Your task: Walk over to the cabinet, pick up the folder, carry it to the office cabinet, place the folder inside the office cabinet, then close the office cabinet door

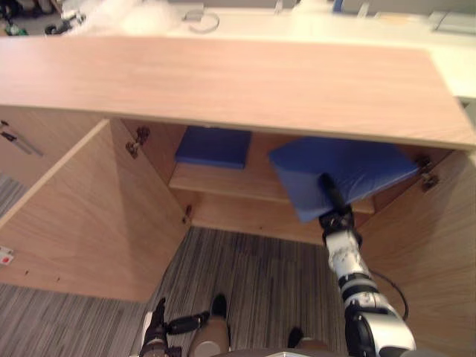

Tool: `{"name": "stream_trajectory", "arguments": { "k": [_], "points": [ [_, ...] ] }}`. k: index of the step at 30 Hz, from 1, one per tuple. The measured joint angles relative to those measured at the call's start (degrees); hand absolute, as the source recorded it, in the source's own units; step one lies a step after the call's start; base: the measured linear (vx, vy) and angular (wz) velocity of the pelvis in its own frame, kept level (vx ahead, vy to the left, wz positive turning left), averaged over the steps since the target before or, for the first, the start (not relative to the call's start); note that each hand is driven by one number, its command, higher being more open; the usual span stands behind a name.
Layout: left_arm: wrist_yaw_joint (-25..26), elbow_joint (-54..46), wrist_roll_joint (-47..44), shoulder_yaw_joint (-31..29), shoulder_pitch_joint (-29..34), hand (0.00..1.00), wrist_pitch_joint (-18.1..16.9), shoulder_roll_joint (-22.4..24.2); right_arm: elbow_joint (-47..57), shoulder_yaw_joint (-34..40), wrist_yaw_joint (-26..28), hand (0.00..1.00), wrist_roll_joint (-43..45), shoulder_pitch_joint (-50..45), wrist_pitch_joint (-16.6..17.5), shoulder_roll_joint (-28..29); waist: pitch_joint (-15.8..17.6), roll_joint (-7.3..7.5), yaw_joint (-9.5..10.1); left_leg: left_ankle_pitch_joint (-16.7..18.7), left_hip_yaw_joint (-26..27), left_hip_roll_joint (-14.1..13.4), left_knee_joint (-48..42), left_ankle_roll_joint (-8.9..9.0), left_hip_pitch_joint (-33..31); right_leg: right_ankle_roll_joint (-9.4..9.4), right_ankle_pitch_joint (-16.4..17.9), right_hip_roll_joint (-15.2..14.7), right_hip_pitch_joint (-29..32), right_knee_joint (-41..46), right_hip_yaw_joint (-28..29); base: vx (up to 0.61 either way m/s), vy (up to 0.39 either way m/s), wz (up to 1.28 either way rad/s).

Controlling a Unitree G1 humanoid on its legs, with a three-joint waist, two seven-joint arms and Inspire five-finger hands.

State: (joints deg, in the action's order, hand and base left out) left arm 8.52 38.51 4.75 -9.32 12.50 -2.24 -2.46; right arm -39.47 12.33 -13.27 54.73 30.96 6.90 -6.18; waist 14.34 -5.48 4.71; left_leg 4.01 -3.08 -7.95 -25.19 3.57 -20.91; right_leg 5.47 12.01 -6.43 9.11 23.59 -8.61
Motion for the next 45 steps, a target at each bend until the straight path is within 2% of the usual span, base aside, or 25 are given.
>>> {"name": "stream_trajectory", "arguments": {
  "k": [1,2,6,9,10,12,14,18,26,27,33,38,45],
  "points": [
    [0.0,-1.57,-0.43,0.01,-0.19,1.0,-0.62,0.48,2.1,-0.08,-0.01,0.0,0.38,2.76,0.01,-0.47,1.28,-0.56,0.46,2.79,-0.18,-0.14,-6.11,0.08,-3.8,0.07,3.12,-0.4,4.1,6.7,0.81,-0.11,0.005,-0.17],
    [0.0,-2.3,-0.65,0.01,-0.34,1.0,-1.02,0.57,3.29,-0.09,-0.02,0.0,0.74,4.04,0.01,-0.57,2.03,-0.69,0.67,4.07,-0.18,-0.13,-8.8,0.12,-5.38,0.17,4.62,-0.69,6.01,9.79,1.24,-0.15,-0.007,-0.19],
    [-0.02,-8.01,-4.51,-0.18,-0.72,1.0,-2.79,0.97,9.56,-2.12,-1.18,0.0,4.51,11.52,0.97,-2.71,6.29,-0.73,1.48,13.01,-0.56,-0.25,-28.04,0.49,-17.19,1.15,14.48,-2.67,18.47,30.57,4.32,-0.15,-0.014,-0.14],
    [0.08,-9.08,-7.18,-1.15,-2.31,1.0,-3.62,1.76,12.65,-2.28,-1.8,0.0,6.56,13.74,1.77,-4.63,8.42,-0.76,1.62,16.27,-0.86,0.43,-36.51,0.22,-23.53,1.94,18.31,-3.83,24.74,39.4,5.58,-0.1,0.019,-0.01],
    [0.66,-9.67,-8.8,-1.59,-3.29,1.0,-3.9,2.16,13.48,-2.16,-2.61,0.0,8.07,15.62,2.98,-5.85,9.68,-0.94,1.8,17.92,-1.16,0.69,-41.14,0.02,-27.35,2.46,20.15,-4.3,28.3,43.92,6.23,-0.09,0.04,0.01],
    [1.92,-9.03,-8.52,-1.79,-4.92,1.0,-3.25,2.24,13.61,-1.03,-3.73,0.0,9.56,17.8,3.74,-7.27,11.53,-0.85,1.84,18.96,-1.54,1.55,-44.65,-0.27,-30.33,3.03,21.8,-5.28,30.93,47.75,6.79,-0.07,0.048,0.1],
    [2.7,-6.04,-8.57,-1.83,-5.66,1.0,-0.46,1.96,13.72,0.47,-5.1,0.0,10.77,19.7,5.07,-7.61,12.71,-0.85,1.84,19.83,-1.48,1.93,-47.37,-0.6,-32.74,3.55,22.8,-5.8,33.27,50.45,7.32,-0.02,0.042,0.06],
    [3.99,-2.1,-8.67,-1.65,-4.87,1.0,2.81,2.33,14.05,2.96,-7.58,0.0,11.34,20.22,8.05,-7.7,13.41,-0.36,2.78,20.14,-0.89,2.51,-48.54,-0.69,-34.25,3.75,23.71,-6.73,35.17,52.39,7.99,0.0,0.018,0.04],
    [4.96,-2.27,-9.22,-0.93,-4.53,1.0,2.51,2.36,13.95,7.23,-10.18,0.0,14.43,23.43,11.93,-7.84,13.39,-0.4,3.29,19.9,-0.59,2.95,-48.07,-0.52,-34.92,3.4,24.03,-7.26,36.37,53.07,8.16,0.0,-0.012,0.01],
    [5.03,-2.26,-9.37,-0.86,-4.53,1.0,2.48,2.36,13.77,7.87,-10.55,1.0,15.19,24.71,12.03,-7.83,13.37,-0.43,3.21,19.79,-0.65,3.27,-47.92,-0.57,-35.14,3.43,24.06,-7.57,36.55,53.07,8.06,0.03,-0.027,0.11],
    [5.2,-2.23,-11.02,-0.54,-4.56,1.0,1.96,2.42,6.46,10.76,-12.07,1.0,15.1,31.57,11.4,-8.15,13.34,-0.5,3.42,19.59,-0.99,4.12,-47.36,-0.58,-35.13,3.51,24.1,-8.62,36.08,52.72,7.14,0.03,-0.03,0.09],
    [5.19,-2.09,-11.35,-0.54,-4.67,1.0,1.38,2.62,0.91,9.56,-12.64,1.0,13.61,34.01,7.79,-9.99,13.28,-0.66,3.79,19.05,-1.39,4.72,-45.81,-0.5,-33.71,3.51,24.1,-9.31,33.92,51.04,5.77,0.02,-0.043,0.1],
    [5.21,-1.12,-11.78,-0.66,-4.82,1.0,1.03,2.57,-4.22,1.83,-12.99,1.0,2.14,38.28,1.11,-11.98,13.16,-0.8,3.56,18.92,-1.74,4.64,-44.06,-0.51,-31.72,3.5,24.06,-9.32,31.38,48.63,4.76,0.03,-0.043,0.03]
  ]
}}
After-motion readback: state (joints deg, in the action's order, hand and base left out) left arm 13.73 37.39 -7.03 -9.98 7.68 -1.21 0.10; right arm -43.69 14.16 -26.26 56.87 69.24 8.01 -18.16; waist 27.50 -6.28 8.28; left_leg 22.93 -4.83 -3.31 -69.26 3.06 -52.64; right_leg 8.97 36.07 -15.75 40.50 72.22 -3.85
